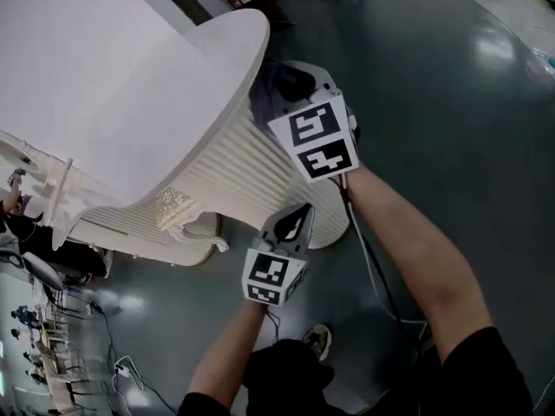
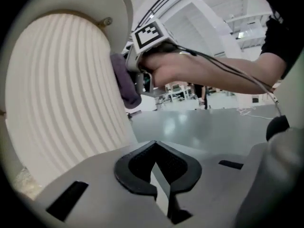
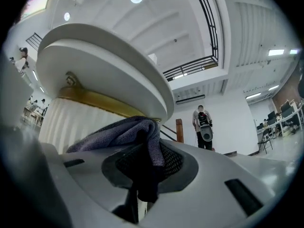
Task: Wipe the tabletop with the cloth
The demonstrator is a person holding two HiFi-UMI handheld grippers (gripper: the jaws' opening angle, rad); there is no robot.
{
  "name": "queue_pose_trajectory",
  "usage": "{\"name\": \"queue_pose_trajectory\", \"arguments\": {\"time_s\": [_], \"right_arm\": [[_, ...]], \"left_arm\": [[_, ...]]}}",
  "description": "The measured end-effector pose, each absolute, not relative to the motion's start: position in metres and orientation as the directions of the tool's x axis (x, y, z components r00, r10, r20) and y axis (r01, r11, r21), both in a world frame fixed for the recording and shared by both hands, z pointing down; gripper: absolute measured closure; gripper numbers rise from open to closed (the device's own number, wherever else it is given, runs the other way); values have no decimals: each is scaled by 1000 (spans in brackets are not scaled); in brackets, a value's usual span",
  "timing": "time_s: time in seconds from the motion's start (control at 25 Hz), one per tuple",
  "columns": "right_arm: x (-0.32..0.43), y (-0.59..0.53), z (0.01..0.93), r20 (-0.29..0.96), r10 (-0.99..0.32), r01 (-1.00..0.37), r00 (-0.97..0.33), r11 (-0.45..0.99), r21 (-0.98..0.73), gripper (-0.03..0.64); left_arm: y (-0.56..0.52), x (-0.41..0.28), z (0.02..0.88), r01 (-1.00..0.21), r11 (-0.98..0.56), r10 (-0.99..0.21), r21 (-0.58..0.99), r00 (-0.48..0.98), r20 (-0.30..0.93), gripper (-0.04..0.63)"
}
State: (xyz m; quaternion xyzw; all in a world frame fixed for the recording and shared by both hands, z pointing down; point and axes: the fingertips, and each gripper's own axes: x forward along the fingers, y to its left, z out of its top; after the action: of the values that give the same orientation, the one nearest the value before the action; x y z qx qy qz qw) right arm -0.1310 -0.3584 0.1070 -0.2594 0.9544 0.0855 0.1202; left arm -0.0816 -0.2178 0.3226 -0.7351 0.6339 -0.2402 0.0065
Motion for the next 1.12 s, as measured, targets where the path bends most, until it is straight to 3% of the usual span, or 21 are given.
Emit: {"name": "queue_pose_trajectory", "arguments": {"time_s": [0.16,0.36,0.48,0.64,1.0,1.12], "right_arm": [[-142,-353,100,-316,-464,-522,-828,843,130,555],[-145,-352,106,-377,-415,-492,-828,860,134,556],[-156,-359,146,-324,-404,-482,-855,850,212,556],[-164,-365,225,-226,-416,-464,-881,853,237,555],[-175,-386,364,-143,-422,-430,-895,902,34,555],[-179,-386,400,-112,-412,-418,-904,908,39,555]], "left_arm": [[-213,-104,325,-939,-87,-952,-333,-20,305,592],[-232,-90,356,-967,-74,-952,-245,-4,305,592],[-243,-93,382,-985,-68,-957,-156,20,290,592],[-248,-95,430,-982,-67,-944,-174,6,331,592],[-226,-66,531,-976,-187,-884,-116,115,453,592],[-216,-69,558,-969,-212,-868,-129,127,480,592]]}}
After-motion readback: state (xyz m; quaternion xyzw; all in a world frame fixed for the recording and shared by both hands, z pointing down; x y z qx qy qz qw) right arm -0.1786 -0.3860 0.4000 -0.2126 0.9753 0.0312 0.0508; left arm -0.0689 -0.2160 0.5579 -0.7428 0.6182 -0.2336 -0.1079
